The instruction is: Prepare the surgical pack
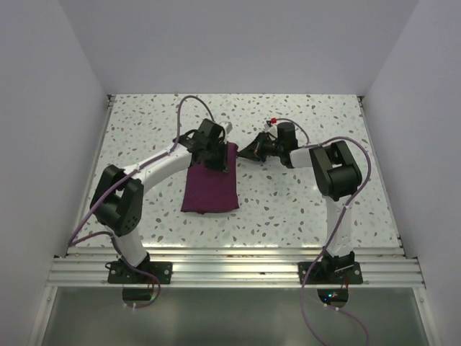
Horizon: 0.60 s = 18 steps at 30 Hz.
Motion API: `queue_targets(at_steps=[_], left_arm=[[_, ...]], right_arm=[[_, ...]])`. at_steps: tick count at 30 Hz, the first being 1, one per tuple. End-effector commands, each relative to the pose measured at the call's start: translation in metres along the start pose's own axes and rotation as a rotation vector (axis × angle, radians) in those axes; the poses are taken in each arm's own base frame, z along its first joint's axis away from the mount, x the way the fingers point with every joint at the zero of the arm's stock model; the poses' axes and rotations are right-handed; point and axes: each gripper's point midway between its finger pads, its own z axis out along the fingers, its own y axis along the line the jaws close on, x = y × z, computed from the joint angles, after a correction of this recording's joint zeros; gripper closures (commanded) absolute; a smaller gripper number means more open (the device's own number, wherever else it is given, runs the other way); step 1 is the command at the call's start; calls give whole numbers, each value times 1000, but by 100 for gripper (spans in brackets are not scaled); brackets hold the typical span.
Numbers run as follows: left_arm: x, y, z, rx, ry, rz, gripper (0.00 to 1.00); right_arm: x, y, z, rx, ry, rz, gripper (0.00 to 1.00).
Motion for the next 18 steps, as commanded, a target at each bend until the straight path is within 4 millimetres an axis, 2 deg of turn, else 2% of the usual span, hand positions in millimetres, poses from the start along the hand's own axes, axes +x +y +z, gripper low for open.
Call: queue_targets(at_steps=[1,4,5,6,8,9,11,13,14,18], left_arm=[[-10,-17,2,59,-10,-16,89],[-3,-18,9,68,14,-22,89],[-2,-22,11,85,16,-21,89],[4,-22,14,88,27,-25,89],[10,-29,19,113,37,-25,89],[15,-30,21,118,47,-28,89],[28,-34,27,121,73,-24,89],[40,-34,31,115,97,-23,89],[46,-36,32,116,105,-17,89],[68,-23,35,88,139,-17,89]], right_arm=[[11,22,4,-63,35,-47,100],[8,25,8,-77,15,-35,100],[3,32,11,-99,0,-30,100],[1,25,17,-99,-7,-13,100],[-9,30,26,-129,-30,13,100],[-14,24,33,-142,-41,22,100],[-27,33,39,-178,-64,22,100],[-39,30,46,-158,-79,8,100],[-39,20,48,-111,-69,12,100],[-37,21,46,-78,-41,-11,100]])
